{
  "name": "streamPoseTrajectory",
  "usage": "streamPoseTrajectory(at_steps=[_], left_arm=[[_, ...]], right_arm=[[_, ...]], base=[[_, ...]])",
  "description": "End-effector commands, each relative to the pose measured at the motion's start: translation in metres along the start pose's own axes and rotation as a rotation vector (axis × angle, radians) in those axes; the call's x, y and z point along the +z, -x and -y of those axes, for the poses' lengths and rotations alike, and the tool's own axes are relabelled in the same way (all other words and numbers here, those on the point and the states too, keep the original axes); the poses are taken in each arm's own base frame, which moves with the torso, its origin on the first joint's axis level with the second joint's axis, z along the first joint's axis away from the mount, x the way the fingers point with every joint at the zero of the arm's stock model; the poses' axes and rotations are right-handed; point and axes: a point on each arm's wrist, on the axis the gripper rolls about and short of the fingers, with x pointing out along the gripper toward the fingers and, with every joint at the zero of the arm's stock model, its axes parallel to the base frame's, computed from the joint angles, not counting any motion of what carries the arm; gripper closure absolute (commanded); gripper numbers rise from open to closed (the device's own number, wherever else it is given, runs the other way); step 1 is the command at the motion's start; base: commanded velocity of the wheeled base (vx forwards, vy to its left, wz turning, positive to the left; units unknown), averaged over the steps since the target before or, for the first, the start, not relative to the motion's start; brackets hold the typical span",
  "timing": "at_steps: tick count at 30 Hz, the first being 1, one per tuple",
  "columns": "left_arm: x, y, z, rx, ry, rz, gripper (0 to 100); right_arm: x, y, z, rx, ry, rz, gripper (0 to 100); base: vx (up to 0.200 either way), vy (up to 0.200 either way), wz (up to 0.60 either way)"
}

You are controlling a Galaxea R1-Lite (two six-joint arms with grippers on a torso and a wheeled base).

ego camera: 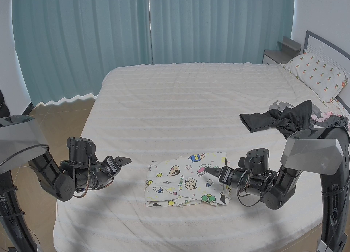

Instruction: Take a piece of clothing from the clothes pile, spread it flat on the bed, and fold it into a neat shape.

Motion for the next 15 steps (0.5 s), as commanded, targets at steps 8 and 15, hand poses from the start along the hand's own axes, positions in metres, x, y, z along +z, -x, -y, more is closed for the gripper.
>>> streamPoseTrajectory(at_steps=[8, 15], left_arm=[[-0.002, -0.003, -0.003, 0.010, 0.002, -0.009, 0], [-0.002, -0.003, -0.003, 0.010, 0.002, -0.009, 0]], right_arm=[[-0.017, 0.012, -0.006, -0.004, 0.013, -0.067, 0], [-0.023, 0.027, 0.000, -0.038, 0.018, -0.099, 0]], base=[[0.000, 0.000, 0.00], [0.000, 0.000, 0.00]])
